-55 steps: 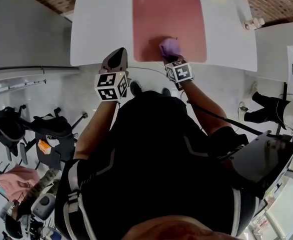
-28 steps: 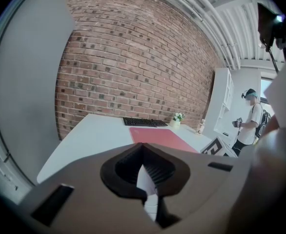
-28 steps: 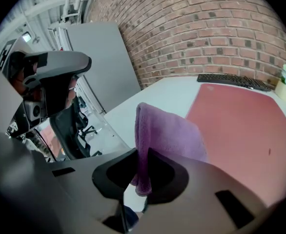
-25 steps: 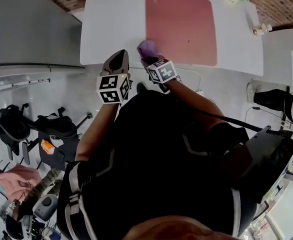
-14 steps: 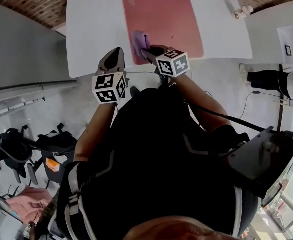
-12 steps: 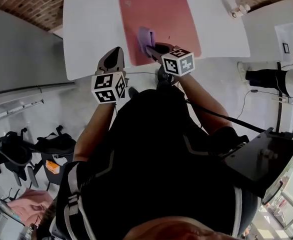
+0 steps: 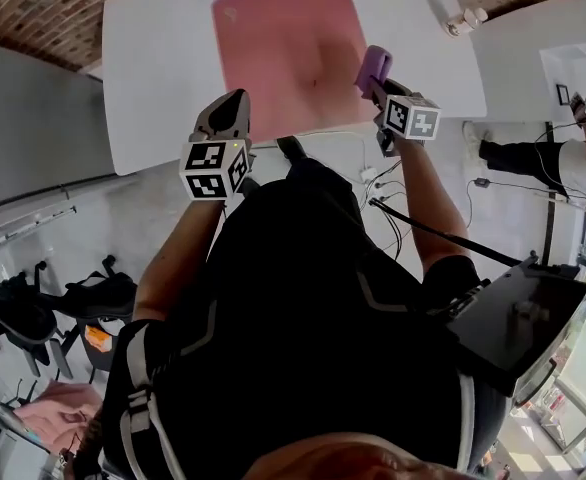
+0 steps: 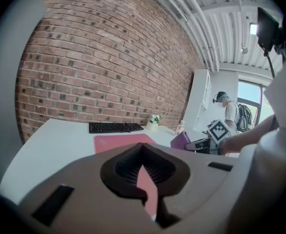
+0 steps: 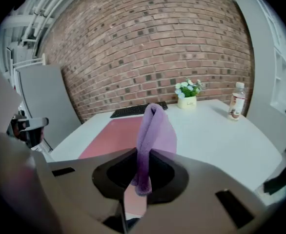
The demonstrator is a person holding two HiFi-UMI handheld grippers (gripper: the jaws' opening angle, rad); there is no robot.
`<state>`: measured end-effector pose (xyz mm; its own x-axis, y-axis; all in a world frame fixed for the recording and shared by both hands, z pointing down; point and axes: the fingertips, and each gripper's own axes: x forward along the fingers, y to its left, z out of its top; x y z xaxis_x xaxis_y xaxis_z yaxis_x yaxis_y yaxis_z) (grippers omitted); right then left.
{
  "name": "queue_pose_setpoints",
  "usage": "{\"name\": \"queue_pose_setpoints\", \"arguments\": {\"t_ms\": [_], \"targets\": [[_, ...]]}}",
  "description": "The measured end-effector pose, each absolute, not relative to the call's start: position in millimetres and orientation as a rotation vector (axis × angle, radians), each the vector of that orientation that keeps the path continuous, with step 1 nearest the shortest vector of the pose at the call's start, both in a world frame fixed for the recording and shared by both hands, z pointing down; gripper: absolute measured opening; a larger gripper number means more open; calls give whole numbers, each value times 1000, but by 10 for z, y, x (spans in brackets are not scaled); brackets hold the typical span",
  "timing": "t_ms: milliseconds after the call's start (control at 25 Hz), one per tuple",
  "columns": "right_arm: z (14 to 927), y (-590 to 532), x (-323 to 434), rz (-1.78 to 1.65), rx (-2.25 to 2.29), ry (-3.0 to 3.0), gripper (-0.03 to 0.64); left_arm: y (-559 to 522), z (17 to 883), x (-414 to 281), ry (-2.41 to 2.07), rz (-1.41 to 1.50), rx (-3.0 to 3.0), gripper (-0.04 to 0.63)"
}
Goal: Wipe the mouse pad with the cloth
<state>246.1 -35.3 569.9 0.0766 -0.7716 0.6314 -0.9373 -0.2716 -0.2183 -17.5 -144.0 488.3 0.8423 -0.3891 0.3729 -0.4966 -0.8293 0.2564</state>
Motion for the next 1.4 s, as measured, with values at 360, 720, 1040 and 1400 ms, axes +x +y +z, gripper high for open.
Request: {"name": "queue_pose_setpoints", "arguments": {"t_ms": [360, 720, 1040, 1400], "targets": [[6092, -210, 3310, 923, 2056, -1523, 55, -1636, 4868, 225, -703, 498, 2679, 2], [6409, -479, 3149, 993, 1920, -1581, 55, -1759, 4840, 314, -767, 513, 2662, 2], [6621, -666, 2635, 1021, 1727, -1687, 55, -1834, 4898, 139, -877, 504, 2602, 2], [6649, -802, 2192, 1073, 1613, -1773, 55, -1851, 4830, -78, -976, 480, 2562, 2]]}}
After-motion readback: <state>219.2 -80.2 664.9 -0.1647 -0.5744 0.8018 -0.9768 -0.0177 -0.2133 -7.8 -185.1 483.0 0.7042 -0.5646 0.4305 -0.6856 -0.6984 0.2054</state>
